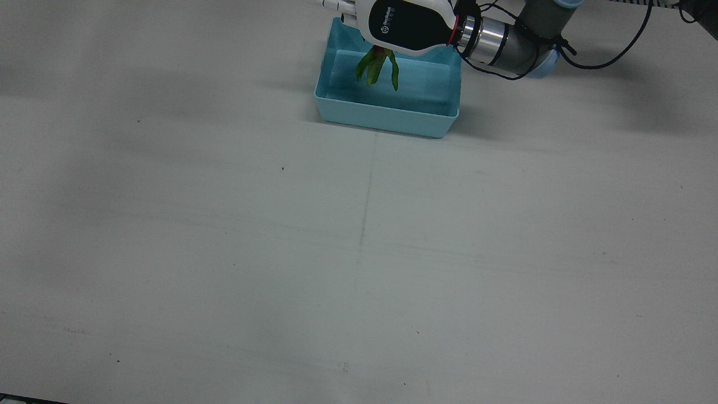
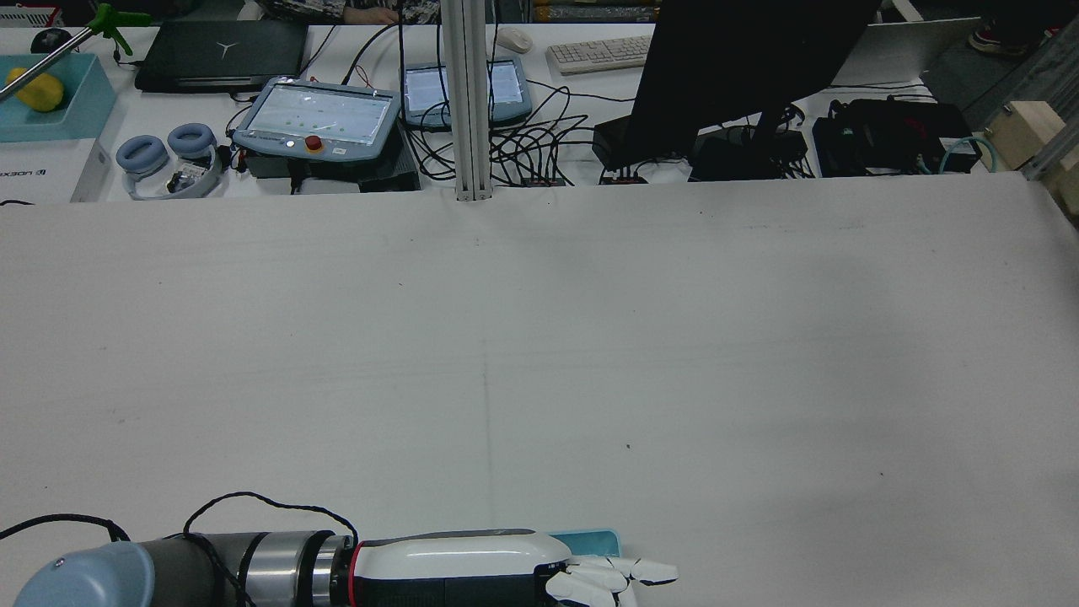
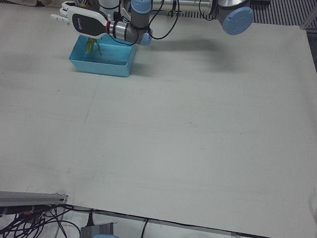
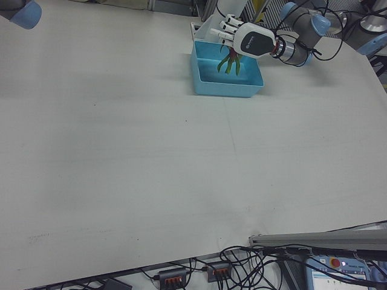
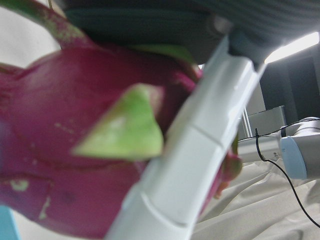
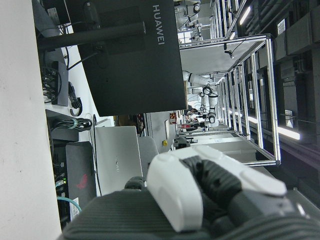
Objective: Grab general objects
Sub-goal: 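Lower the dragon fruit into the blue tray with the left hand, then open the left hand and withdraw it from the tray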
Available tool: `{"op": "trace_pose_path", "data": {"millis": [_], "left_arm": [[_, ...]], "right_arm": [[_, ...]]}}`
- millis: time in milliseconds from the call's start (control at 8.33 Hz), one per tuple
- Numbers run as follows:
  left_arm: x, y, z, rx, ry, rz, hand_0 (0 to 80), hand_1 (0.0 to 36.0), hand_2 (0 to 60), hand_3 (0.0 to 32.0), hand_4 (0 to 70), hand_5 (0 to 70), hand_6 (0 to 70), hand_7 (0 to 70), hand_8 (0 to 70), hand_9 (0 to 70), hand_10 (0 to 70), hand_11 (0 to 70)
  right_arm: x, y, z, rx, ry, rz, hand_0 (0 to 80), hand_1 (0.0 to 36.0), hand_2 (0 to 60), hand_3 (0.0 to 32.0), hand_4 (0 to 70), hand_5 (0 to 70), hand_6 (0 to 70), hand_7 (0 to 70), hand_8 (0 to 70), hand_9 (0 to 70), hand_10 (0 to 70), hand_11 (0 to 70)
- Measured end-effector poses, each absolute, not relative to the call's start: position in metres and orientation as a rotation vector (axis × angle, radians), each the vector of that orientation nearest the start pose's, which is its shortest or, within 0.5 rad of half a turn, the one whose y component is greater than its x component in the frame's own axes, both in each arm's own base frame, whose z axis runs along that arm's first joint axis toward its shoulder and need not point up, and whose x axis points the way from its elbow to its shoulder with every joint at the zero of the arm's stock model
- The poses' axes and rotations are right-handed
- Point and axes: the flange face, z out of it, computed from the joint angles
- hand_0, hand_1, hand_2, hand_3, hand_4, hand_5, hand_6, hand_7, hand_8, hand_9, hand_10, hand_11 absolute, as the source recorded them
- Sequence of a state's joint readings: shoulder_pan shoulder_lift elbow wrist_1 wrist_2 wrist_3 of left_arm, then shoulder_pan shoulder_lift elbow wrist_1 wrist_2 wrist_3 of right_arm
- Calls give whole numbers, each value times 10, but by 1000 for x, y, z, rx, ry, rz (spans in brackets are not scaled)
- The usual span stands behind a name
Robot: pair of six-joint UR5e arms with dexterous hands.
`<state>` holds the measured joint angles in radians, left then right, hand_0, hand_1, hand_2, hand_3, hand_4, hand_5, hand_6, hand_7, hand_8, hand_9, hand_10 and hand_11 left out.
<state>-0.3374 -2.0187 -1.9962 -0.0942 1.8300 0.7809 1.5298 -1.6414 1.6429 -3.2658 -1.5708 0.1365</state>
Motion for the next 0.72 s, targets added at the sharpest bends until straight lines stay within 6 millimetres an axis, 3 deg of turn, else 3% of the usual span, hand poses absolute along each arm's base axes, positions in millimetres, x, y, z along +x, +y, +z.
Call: {"op": "trace_pose_path", "data": {"millis": [120, 240, 360, 480, 600, 720], "left_arm": [[504, -291, 222, -660, 2411, -138, 800, 360, 600, 0, 0, 700, 70, 700, 4, 127, 369, 577], [504, -291, 222, -660, 2415, -135, 800, 360, 600, 0, 0, 700, 5, 606, 0, 107, 248, 423], [502, -291, 222, -660, 2420, -132, 800, 360, 600, 0, 0, 700, 0, 500, 0, 86, 120, 241], [501, -291, 228, -660, 2422, -130, 800, 360, 600, 0, 0, 700, 0, 307, 0, 47, 0, 10], [496, -290, 242, -661, 2423, -134, 800, 360, 600, 0, 0, 700, 0, 283, 0, 42, 0, 0], [489, -288, 260, -663, 2425, -142, 800, 360, 600, 0, 0, 700, 0, 340, 0, 54, 0, 0]], "right_arm": [[115, -454, 697, 180, 2027, -2299, 0, 0, 0, 0, 0, 0, 0, 0, 0, 0, 0, 0], [115, -454, 697, 180, 2027, -2299, 0, 0, 0, 0, 0, 0, 0, 0, 0, 0, 0, 0], [115, -454, 697, 180, 2027, -2299, 0, 0, 0, 0, 0, 0, 0, 0, 0, 0, 0, 0], [115, -454, 697, 180, 2027, -2299, 0, 0, 0, 0, 0, 0, 0, 0, 0, 0, 0, 0], [115, -454, 697, 180, 2027, -2298, 0, 0, 0, 0, 0, 0, 0, 0, 0, 0, 0, 0], [115, -454, 697, 180, 2027, -2298, 0, 0, 0, 0, 0, 0, 0, 0, 0, 0, 0, 0]]}}
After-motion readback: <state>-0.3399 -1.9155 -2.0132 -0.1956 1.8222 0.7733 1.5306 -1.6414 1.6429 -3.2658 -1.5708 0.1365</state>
